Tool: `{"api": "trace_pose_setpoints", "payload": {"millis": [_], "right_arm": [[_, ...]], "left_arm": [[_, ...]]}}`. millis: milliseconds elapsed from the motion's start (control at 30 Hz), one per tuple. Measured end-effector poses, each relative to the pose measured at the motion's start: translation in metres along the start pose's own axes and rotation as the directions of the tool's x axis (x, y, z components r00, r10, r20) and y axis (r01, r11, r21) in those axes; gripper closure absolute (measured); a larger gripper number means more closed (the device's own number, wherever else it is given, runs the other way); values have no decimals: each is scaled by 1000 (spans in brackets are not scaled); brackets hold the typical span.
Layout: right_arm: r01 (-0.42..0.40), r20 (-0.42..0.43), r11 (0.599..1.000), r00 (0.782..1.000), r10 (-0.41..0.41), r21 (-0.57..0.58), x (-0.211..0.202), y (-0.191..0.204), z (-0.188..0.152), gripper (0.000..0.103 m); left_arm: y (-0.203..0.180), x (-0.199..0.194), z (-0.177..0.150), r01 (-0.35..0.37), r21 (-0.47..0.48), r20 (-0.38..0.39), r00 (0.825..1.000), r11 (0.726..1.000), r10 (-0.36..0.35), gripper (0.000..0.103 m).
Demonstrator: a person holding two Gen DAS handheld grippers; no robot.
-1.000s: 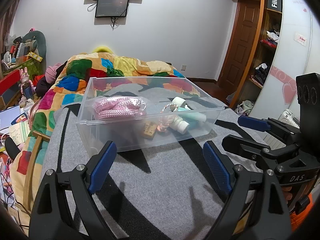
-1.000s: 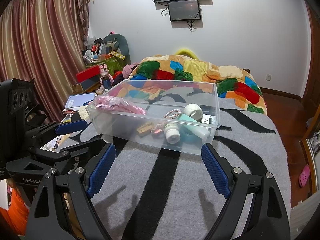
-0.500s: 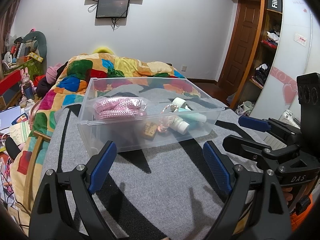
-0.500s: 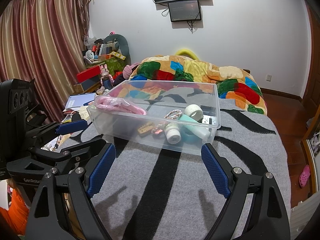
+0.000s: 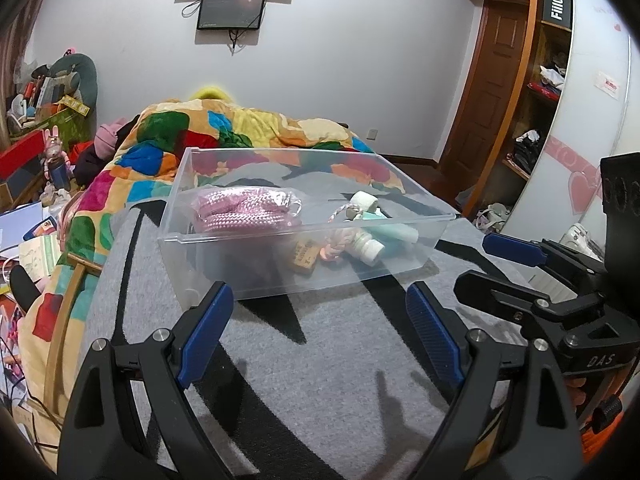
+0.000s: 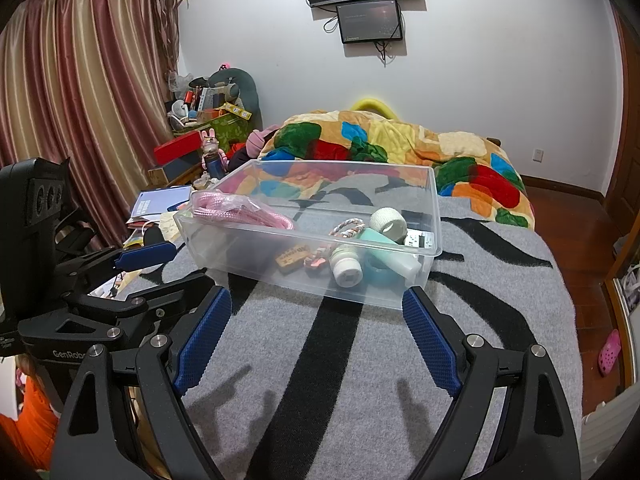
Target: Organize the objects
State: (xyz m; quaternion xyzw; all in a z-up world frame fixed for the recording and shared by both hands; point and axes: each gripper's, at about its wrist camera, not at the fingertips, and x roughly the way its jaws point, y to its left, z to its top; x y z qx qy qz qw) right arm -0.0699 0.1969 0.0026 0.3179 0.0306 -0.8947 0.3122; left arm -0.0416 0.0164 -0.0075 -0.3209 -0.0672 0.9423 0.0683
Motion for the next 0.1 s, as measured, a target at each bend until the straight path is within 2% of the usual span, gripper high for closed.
{"api": "trace_pose_setpoints", "payload": {"millis": [100], "right_arm": [[0, 0, 1000, 1000, 0, 0, 0, 0, 0, 17]], "left_arm": [[-2, -1, 0, 4, 8, 3, 1000, 1000, -4, 14]]}}
